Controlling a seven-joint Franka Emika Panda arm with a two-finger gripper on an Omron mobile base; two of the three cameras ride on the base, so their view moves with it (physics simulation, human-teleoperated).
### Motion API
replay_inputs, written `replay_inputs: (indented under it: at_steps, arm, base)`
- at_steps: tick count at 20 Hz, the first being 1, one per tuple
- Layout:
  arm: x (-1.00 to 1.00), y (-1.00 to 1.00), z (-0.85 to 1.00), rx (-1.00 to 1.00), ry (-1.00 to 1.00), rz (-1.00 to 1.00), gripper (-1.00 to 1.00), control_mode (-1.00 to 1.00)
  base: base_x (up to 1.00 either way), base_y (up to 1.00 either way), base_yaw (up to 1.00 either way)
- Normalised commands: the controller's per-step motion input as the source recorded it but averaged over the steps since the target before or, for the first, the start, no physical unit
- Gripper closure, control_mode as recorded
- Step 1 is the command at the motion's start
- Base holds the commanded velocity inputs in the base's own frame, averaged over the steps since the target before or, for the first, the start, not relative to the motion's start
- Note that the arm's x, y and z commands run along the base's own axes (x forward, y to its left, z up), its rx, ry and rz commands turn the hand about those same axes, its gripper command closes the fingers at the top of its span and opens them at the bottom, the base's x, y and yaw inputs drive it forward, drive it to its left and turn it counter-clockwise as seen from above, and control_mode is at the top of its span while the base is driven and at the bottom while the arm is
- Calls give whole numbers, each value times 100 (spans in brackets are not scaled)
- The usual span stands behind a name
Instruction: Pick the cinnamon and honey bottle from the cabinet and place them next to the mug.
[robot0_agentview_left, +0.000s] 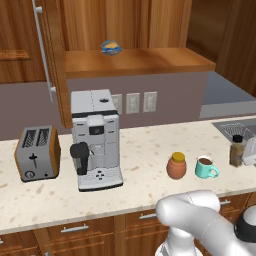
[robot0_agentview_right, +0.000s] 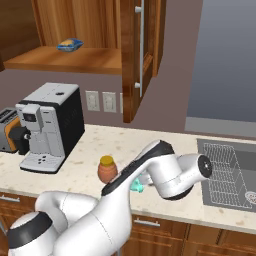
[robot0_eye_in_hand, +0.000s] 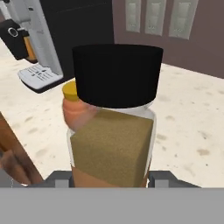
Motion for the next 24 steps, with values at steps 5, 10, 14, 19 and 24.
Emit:
replay_inputs:
  at_steps: [5,10,14,19,24]
  arm:
    - [35,-1,-1,1,-1,5,100,-100]
    - [18,0,-31,7,-1,0,100,-100]
    - [5,0,-49,9,0,0,100,-100]
    - [10,0,-32,4,0,0,100,-100]
    - [3,0,-27,0,0,0,100,-100]
  base:
    - [0,0,0]
    - [0,0,0]
    - [0,0,0]
    - [0,0,0]
    - [0,0,0]
